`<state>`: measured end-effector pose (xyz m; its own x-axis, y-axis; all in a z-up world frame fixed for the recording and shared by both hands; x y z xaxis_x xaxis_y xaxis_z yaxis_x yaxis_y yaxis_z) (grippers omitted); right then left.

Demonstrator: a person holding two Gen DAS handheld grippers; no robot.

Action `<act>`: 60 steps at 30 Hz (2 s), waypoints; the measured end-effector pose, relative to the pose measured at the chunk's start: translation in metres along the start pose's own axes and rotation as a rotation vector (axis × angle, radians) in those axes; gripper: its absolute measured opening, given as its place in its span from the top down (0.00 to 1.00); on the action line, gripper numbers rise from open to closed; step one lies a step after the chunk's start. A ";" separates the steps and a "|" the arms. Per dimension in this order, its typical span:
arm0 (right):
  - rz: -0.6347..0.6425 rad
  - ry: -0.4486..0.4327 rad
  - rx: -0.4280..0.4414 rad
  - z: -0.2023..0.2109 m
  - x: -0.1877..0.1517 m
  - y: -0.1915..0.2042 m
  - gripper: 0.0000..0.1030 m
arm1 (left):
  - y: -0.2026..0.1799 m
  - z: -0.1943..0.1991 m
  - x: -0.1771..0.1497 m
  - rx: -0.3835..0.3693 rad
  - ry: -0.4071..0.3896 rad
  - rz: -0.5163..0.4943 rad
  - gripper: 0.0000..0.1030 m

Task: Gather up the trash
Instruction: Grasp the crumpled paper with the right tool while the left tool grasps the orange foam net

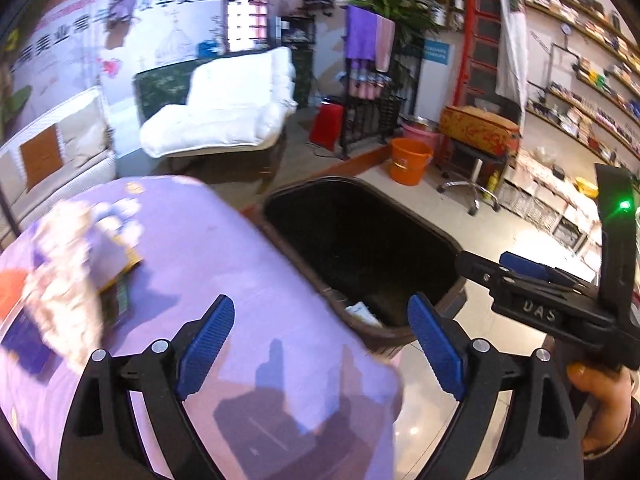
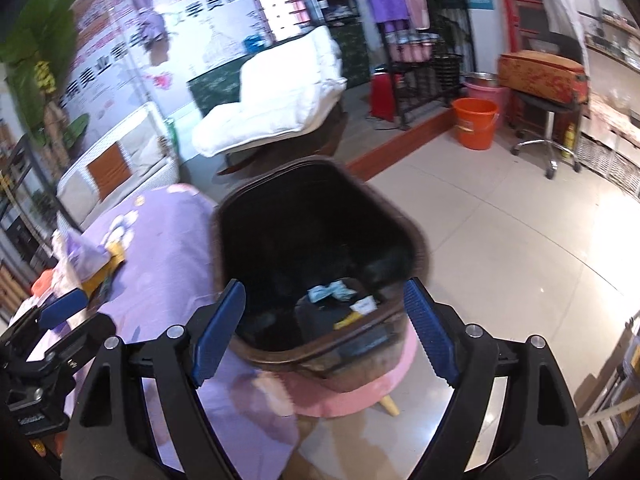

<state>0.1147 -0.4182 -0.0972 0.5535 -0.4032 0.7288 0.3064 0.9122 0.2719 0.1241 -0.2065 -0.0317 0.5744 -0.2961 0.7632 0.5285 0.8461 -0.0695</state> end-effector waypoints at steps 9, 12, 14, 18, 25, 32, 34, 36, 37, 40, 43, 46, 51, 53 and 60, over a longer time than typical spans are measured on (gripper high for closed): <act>0.137 0.053 0.192 -0.011 -0.005 0.079 0.21 | 0.061 0.039 -0.023 0.173 -0.045 0.113 0.15; 0.194 0.068 0.273 -0.015 -0.005 0.114 0.21 | 0.082 0.053 -0.027 0.210 -0.061 0.147 0.15; 0.232 0.086 0.329 -0.018 -0.006 0.140 0.21 | 0.096 0.062 -0.031 0.258 -0.070 0.162 0.15; 0.310 0.119 0.422 -0.026 -0.009 0.191 0.21 | 0.130 0.075 -0.038 0.320 -0.076 0.226 0.15; 0.399 0.223 0.538 -0.048 -0.015 0.261 0.26 | 0.178 0.095 -0.054 0.386 -0.083 0.337 0.15; 0.418 0.353 0.559 -0.080 -0.029 0.301 0.41 | 0.210 0.106 -0.077 0.382 -0.079 0.398 0.15; 0.417 0.372 0.547 -0.089 -0.031 0.308 0.43 | 0.217 0.107 -0.079 0.378 -0.077 0.409 0.15; 0.425 0.383 0.534 -0.095 -0.033 0.316 0.46 | 0.224 0.108 -0.080 0.369 -0.075 0.419 0.15; 0.424 0.387 0.526 -0.098 -0.034 0.319 0.51 | 0.227 0.108 -0.079 0.362 -0.077 0.425 0.15; 0.425 0.395 0.532 -0.102 -0.034 0.323 0.66 | 0.240 0.108 -0.072 0.339 -0.083 0.446 0.15; 0.425 0.387 0.538 -0.101 -0.033 0.323 0.81 | 0.255 0.106 -0.056 0.305 -0.092 0.462 0.15; 0.431 0.373 0.550 -0.095 -0.032 0.319 0.85 | 0.266 0.095 -0.039 0.289 -0.082 0.454 0.15; 0.458 0.323 0.554 -0.077 -0.029 0.316 0.88 | 0.281 0.073 -0.021 0.253 -0.047 0.468 0.15; 0.464 0.306 0.556 -0.071 -0.028 0.314 0.88 | 0.285 0.064 -0.017 0.225 -0.031 0.476 0.24; 0.449 0.272 0.553 -0.057 -0.031 0.303 0.88 | 0.276 0.066 -0.020 0.247 -0.021 0.470 0.74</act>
<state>0.2344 -0.1334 -0.0738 0.7269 0.0767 0.6825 -0.3862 0.8674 0.3139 0.2174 0.0623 -0.0242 0.6998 0.1473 0.6990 0.0528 0.9652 -0.2562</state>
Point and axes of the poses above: each gripper's, at about its wrist camera, not at the fingertips, and z roughly against the way its jaws point, y to its left, x to its top, the point moved 1 cm from there along -z, roughly the way its jaws point, and after that the axes turned 3 degrees about z, right-handed, at the moved point
